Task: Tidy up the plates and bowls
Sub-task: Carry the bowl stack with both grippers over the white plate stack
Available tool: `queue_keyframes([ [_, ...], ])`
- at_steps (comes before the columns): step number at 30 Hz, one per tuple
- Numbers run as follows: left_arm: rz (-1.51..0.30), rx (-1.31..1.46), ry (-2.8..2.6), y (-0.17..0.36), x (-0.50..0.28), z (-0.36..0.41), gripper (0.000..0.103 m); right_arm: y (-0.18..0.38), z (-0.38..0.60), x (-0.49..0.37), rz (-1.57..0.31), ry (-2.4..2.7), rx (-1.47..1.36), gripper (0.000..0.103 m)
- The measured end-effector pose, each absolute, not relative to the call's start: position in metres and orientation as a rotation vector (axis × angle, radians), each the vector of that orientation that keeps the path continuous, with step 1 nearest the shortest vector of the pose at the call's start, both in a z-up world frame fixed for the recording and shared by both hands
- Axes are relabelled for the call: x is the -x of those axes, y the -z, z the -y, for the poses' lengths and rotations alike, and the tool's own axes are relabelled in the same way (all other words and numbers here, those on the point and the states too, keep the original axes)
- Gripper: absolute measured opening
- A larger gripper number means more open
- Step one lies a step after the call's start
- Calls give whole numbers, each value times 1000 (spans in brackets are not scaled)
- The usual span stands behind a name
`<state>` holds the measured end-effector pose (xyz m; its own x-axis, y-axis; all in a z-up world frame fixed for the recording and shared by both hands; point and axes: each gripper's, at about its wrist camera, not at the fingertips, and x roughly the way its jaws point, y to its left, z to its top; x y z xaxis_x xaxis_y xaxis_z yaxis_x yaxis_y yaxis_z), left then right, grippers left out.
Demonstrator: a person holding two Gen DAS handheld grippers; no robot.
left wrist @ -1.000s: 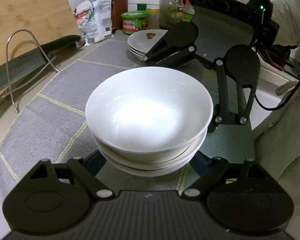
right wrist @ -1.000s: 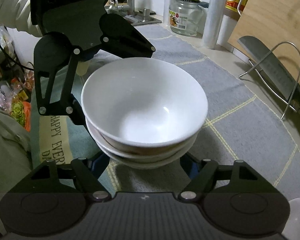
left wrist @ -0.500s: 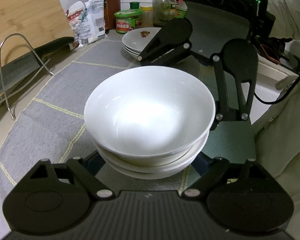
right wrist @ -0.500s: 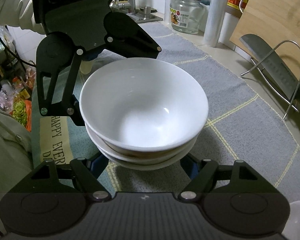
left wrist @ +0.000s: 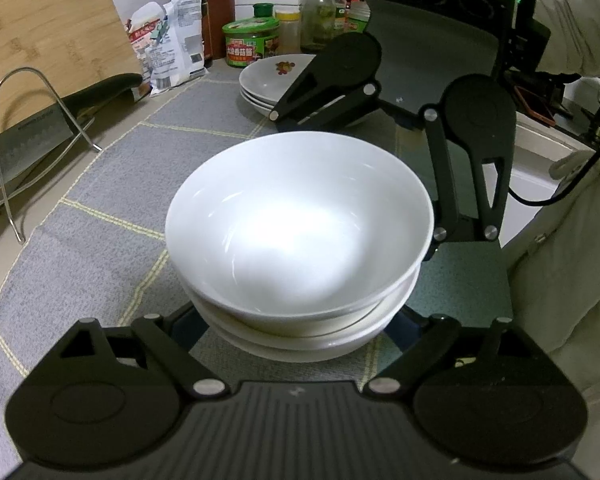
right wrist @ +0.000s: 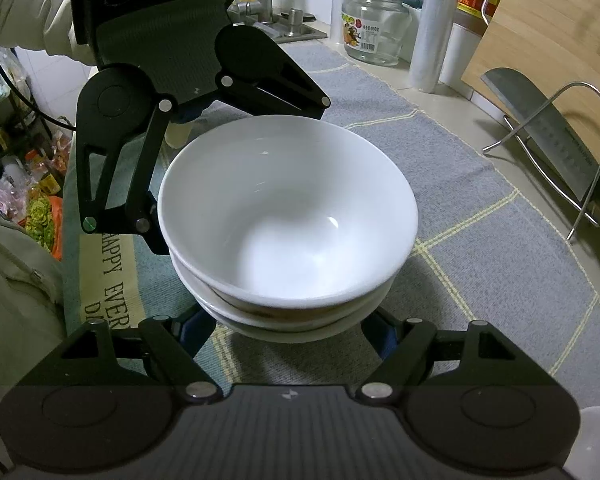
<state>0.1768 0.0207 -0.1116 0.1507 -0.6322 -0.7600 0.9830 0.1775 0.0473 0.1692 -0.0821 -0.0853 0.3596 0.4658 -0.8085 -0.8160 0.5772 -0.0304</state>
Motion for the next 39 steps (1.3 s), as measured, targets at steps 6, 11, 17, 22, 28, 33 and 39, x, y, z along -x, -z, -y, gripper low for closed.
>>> queue_keyframes([
  [6, -686, -639, 1280, 111, -178, -20, 91, 84, 78, -165, -824, -857, 516, 86],
  [11, -687, -638, 1278, 111, -179, -19, 91, 84, 79, -167, -828, -862, 511, 86],
  [17, -683, -639, 1275, 110, -176, -19, 91, 83, 78, -166, -834, -864, 506, 86],
  [22, -684, -640, 1274, 107, -175, -19, 91, 79, 79, -163, -831, -869, 514, 86],
  [28, -675, -643, 1258, 96, -172, -12, 91, 67, 86, -159, -817, -879, 524, 86],
  [33, -655, -655, 1243, 87, -170, 3, 91, 57, 101, -154, -798, -876, 535, 86],
  [39, -630, -664, 1236, 78, -168, 31, 91, 44, 128, -147, -783, -865, 551, 86],
])
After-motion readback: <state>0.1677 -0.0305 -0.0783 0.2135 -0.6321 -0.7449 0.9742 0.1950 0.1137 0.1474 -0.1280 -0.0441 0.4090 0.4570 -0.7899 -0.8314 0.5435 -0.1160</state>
